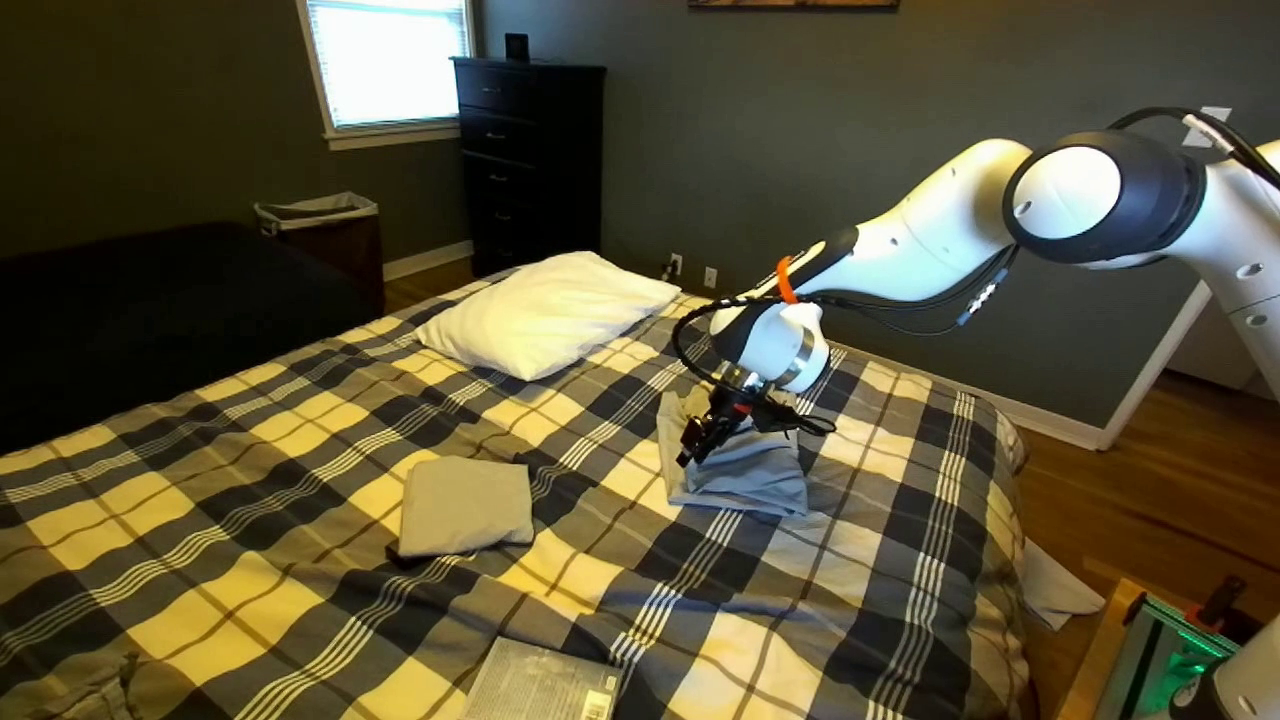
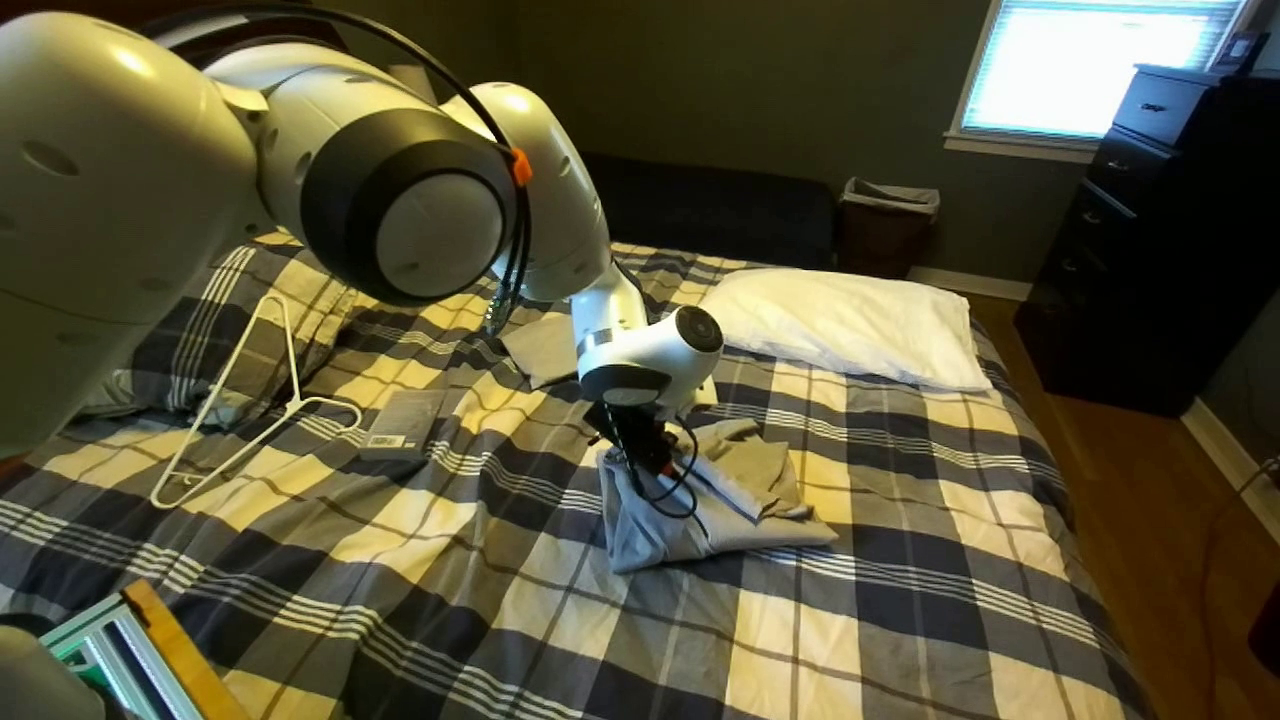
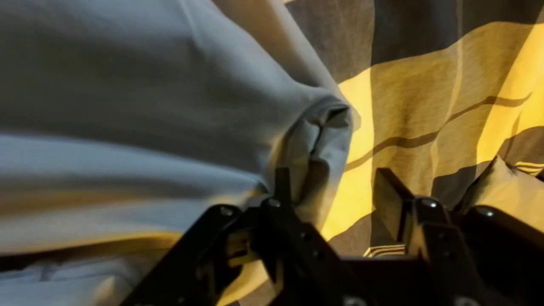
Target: Fold the cloth on the right
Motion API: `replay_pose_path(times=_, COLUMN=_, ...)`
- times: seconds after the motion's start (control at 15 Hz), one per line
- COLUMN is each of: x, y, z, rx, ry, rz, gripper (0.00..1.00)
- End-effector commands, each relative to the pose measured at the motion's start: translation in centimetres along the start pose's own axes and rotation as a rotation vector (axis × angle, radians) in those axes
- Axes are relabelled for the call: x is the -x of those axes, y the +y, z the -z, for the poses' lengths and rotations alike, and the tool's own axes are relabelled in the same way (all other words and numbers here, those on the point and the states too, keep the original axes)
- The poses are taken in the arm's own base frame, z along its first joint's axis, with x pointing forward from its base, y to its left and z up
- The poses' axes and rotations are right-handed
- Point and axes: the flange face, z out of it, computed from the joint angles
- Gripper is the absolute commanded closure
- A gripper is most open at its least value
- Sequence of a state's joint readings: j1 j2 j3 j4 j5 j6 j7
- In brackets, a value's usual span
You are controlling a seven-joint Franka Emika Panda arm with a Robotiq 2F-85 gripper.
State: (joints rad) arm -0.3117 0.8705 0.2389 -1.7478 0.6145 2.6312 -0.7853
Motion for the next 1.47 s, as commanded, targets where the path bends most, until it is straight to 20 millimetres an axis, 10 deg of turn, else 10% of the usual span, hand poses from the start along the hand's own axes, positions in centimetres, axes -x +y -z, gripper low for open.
replay_pose_path(times=0.0, x=0.4, y=-0.7, z=0.8, rx=-0.029, ry=-0.039, rz=-0.030, gripper=0.15)
replay_pose_path(times=0.27, x=2.0, y=-0.1, z=4.6, rx=0.035, ry=0.005, rz=-0.088, gripper=0.00)
replay_pose_path(times=0.8, x=11.1, y=8.4, z=18.6, rx=0.255, ry=0.169, rz=-0.456, gripper=0.00)
replay_pose_path(times=0.87, x=8.8, y=8.0, z=16.1, rx=0.239, ry=0.129, rz=-0.375, gripper=0.00)
replay_pose_path(times=1.4, x=4.8, y=10.0, z=16.0, rx=0.250, ry=0.157, rz=-0.706, gripper=0.00)
